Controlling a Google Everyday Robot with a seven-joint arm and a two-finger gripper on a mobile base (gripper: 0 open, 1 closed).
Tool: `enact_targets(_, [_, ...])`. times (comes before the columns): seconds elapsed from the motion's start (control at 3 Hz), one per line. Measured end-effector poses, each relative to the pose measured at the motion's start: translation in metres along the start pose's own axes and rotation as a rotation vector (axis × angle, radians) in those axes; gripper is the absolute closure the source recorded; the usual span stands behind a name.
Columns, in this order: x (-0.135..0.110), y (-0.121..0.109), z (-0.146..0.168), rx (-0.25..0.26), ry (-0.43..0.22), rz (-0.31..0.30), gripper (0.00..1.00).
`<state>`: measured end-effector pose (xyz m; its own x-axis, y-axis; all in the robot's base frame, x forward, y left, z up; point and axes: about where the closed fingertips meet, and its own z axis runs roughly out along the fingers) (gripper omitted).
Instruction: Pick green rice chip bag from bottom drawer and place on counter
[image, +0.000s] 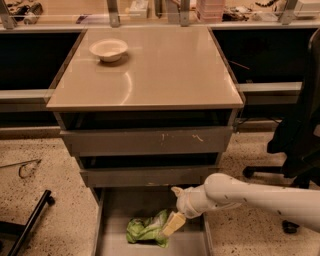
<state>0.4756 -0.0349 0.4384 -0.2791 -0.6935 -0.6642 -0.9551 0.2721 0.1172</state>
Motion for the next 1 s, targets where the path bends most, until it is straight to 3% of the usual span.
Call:
enact_targets(0.33, [0.025, 0.004, 0.056, -0.045, -0.043, 0.048, 0.0])
enact_targets(0.67, [0.031, 0.001, 0.069, -0.04, -0.037, 0.048, 0.0])
enact_targets(1.0, [0.043, -0.013, 0.111, -0.007, -0.004, 0.022, 0.0])
